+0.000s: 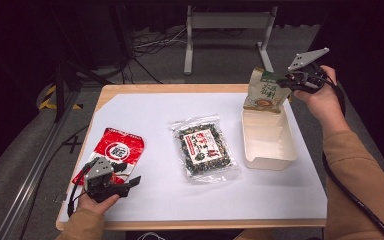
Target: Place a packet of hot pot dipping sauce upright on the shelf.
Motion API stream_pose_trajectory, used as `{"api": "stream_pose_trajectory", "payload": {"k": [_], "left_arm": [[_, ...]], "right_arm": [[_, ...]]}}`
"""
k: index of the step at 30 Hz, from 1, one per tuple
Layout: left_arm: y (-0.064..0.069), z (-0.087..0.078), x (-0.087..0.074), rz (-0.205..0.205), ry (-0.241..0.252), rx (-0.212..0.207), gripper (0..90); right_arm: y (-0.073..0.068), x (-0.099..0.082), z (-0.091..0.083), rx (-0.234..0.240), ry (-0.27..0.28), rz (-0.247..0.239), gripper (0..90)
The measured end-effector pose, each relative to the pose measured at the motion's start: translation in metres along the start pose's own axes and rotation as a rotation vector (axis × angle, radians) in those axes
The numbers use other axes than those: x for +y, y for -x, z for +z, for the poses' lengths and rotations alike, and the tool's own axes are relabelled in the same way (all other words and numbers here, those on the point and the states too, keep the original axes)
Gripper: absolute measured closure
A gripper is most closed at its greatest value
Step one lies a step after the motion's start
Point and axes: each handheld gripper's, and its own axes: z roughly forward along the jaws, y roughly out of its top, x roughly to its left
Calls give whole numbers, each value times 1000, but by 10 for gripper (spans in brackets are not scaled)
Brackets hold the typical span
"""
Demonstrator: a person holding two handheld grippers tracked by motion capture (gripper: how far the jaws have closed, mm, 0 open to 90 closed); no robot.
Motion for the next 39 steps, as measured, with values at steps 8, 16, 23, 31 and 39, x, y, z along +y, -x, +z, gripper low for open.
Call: {"api": "stream_pose_trajectory", "payload": {"k": [8, 16, 23, 31, 39], "left_arm": [[0, 0, 0, -1, -1, 0, 283], [0, 0, 0, 5, -3, 2, 283], [0, 1, 0, 5, -3, -1, 282], [0, 1, 1, -2, 0, -3, 282], [0, 2, 1, 4, -2, -5, 282]], "right_arm": [[0, -6, 9, 5, -25, 0, 893], [-2, -13, 18, 21, -42, 4, 893], [-5, -19, 26, 38, -53, 17, 892], [-8, -23, 31, 52, -60, 27, 891], [-11, -30, 40, 72, -75, 44, 884]]}}
